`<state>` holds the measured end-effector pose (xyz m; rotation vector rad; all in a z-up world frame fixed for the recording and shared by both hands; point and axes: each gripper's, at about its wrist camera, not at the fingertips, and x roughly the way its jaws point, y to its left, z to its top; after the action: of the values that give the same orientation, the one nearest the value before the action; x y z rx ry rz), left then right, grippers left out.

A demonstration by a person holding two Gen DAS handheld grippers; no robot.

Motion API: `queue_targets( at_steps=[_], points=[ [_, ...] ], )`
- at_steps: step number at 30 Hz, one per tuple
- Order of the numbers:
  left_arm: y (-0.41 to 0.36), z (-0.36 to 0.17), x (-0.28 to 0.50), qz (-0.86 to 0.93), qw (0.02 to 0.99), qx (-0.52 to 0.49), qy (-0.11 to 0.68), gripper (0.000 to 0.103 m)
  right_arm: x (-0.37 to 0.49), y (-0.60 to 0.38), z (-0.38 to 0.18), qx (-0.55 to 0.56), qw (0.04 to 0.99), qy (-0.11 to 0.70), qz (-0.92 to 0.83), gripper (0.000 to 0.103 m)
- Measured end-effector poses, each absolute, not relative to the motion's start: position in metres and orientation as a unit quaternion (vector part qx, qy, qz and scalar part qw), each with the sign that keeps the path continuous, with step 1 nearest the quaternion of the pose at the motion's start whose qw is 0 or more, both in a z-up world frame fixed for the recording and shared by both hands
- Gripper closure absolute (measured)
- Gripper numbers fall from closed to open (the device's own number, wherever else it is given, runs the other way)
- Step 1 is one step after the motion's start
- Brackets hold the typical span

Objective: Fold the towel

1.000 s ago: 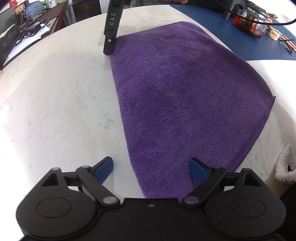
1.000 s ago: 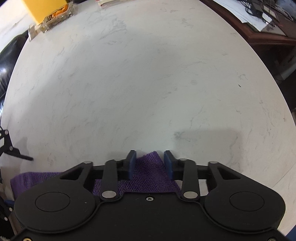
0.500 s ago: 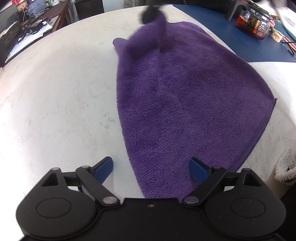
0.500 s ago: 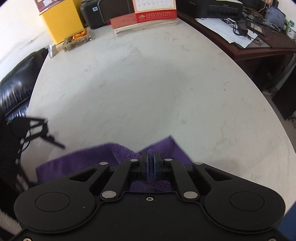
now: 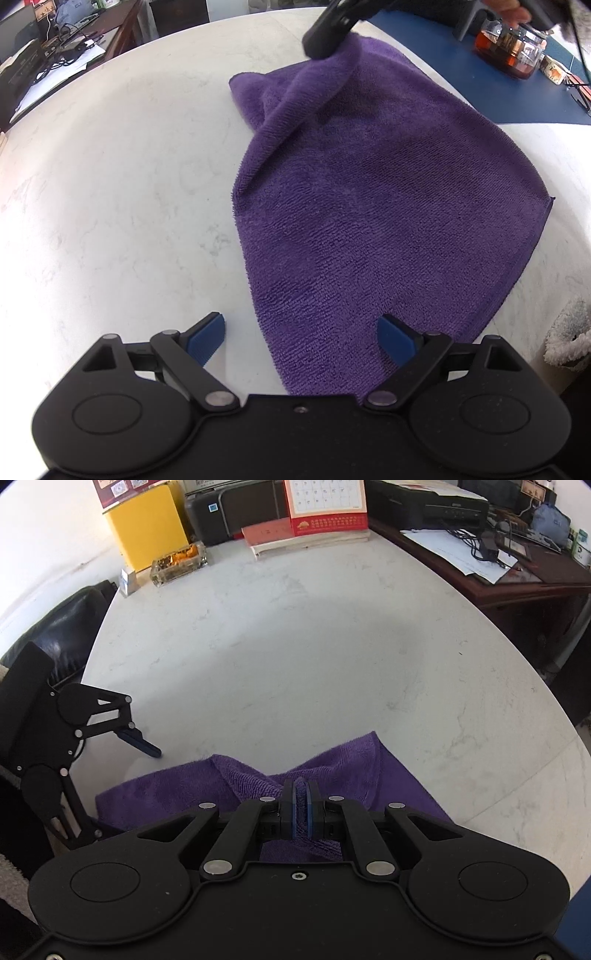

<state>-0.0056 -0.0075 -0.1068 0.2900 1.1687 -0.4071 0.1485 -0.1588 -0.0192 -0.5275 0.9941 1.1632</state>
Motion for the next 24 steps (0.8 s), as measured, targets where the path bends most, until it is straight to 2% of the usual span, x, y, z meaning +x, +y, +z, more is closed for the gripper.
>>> queue_targets(
  at_steps=[3,6,9,11,13,24],
  points=[
    [-0.008,-0.108,-0.005,-0.191,0.804,0.136,0.546,0.014,0.152,-0.155,-0.037,-0.246,0.677,0.462,0.517,0.096],
    [-0.007,-0.107,-0.004,-0.191,0.804,0.136,0.546,0.014,0.150,-0.154,-0.048,-0.242,0.664,0.485,0.515,0.090],
    [-0.008,-0.109,-0.004,-0.191,0.804,0.137,0.546,0.013,0.151,-0.160,-0.039,-0.216,0.669,0.486,0.520,0.078],
    [-0.008,-0.110,-0.004,-0.191,0.804,0.137,0.547,0.013,0.157,-0.164,-0.027,-0.187,0.678,0.482,0.523,0.065],
    [-0.008,-0.110,-0.004,-0.191,0.804,0.137,0.547,0.013,0.172,-0.169,-0.016,-0.147,0.694,0.478,0.519,0.058],
    [-0.005,-0.112,-0.004,-0.190,0.804,0.137,0.547,0.013,0.215,-0.171,-0.073,-0.120,0.680,0.565,0.452,0.057]
  ],
)
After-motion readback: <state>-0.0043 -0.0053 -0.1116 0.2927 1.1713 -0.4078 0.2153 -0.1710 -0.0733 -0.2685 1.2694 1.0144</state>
